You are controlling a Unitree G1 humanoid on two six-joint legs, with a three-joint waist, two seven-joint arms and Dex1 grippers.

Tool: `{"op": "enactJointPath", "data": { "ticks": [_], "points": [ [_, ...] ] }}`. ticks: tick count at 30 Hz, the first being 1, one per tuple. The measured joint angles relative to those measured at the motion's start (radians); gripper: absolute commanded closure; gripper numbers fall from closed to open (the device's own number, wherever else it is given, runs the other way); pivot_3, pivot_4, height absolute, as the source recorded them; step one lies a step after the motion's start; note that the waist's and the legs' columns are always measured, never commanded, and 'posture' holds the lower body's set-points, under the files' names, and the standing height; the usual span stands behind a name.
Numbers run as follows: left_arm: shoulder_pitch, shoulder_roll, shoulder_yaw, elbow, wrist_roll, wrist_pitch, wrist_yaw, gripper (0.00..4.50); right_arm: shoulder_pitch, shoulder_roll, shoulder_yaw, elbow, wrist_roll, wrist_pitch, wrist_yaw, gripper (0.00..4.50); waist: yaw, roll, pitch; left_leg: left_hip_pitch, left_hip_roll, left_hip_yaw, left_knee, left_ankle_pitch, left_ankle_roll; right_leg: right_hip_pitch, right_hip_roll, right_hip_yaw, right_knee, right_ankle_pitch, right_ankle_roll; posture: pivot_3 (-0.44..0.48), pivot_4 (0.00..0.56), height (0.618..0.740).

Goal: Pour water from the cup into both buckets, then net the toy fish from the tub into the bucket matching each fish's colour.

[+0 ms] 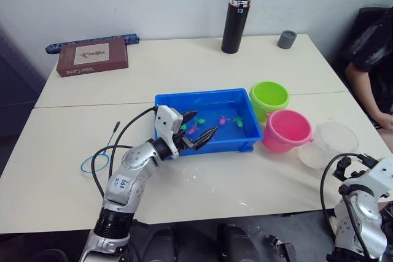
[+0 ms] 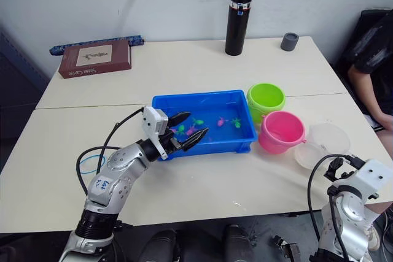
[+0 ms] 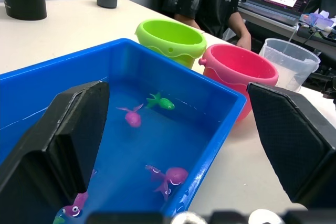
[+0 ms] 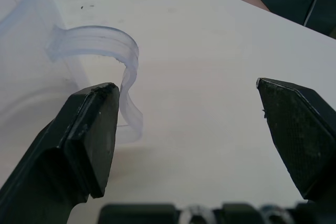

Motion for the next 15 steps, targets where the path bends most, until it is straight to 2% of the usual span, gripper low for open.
{"op": "enactJointPath", "data": {
  "ticks": [15],
  "points": [
    [0.000,-0.005,0.000,0.000,0.007,0.000,0.001,0.00,-0.025,-0.039,-0.003,0.009,0.019,0.000,-0.011,0.07,0.000,0.000,0.000,0.000,0.000,0.000,0.000,0.000,0.000,0.000,0.000,0.000,0.000,0.000,0.000,0.000,0.150,0.740]
  ]
}}
